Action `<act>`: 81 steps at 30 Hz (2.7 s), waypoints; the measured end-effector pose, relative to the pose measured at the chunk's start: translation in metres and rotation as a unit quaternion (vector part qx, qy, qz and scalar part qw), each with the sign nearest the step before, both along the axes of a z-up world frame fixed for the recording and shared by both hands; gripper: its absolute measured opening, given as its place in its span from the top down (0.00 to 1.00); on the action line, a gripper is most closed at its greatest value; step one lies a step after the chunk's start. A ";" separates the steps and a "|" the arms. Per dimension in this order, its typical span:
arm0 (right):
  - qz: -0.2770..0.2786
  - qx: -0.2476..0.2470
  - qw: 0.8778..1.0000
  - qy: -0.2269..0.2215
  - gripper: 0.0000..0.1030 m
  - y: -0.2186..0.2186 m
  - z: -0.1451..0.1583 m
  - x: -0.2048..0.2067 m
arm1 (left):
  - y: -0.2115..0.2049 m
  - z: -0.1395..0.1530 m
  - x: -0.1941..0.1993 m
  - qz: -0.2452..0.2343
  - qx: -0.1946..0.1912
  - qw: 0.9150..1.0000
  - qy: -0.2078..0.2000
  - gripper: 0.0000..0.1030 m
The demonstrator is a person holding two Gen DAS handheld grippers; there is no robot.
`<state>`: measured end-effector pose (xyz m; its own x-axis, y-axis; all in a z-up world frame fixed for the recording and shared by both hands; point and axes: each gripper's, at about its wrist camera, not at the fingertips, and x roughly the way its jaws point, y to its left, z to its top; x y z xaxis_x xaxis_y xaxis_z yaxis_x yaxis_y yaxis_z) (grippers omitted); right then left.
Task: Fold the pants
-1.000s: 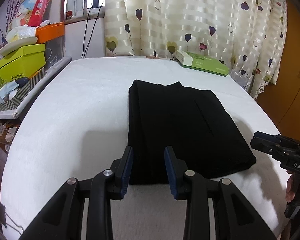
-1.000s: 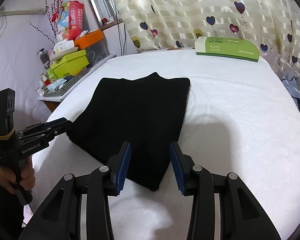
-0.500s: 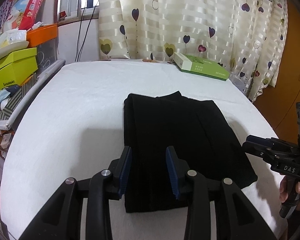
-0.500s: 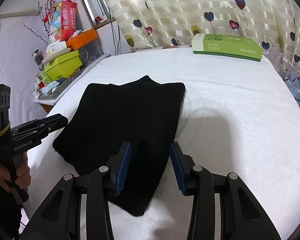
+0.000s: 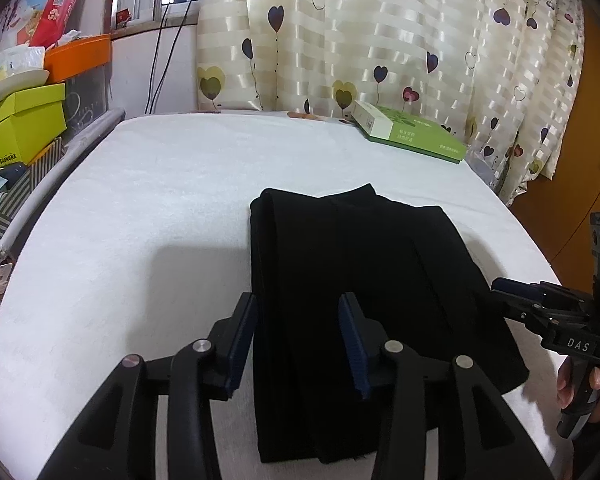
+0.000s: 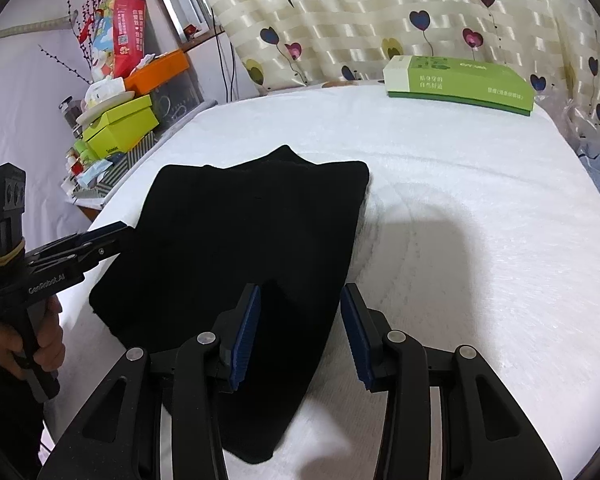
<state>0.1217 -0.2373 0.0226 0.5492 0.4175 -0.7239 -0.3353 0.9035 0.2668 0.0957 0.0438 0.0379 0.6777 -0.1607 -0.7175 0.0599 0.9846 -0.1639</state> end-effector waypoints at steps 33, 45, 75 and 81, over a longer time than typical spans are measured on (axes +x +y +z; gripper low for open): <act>0.029 0.083 0.996 0.002 0.84 0.009 0.018 0.024 | 0.008 0.006 0.015 -0.022 -0.087 0.996 0.000 0.77; 0.071 0.088 0.993 -0.032 0.84 0.073 0.054 0.066 | 0.061 0.046 0.044 0.009 -0.049 0.998 -0.039 0.77; 0.120 -0.023 0.991 -0.062 0.65 0.145 0.021 0.075 | 0.133 0.027 0.046 0.044 -0.032 0.997 -0.057 0.67; 0.149 -0.093 0.981 -0.080 0.64 0.170 -0.008 0.058 | 0.098 0.004 0.030 0.021 0.033 0.999 -0.030 0.67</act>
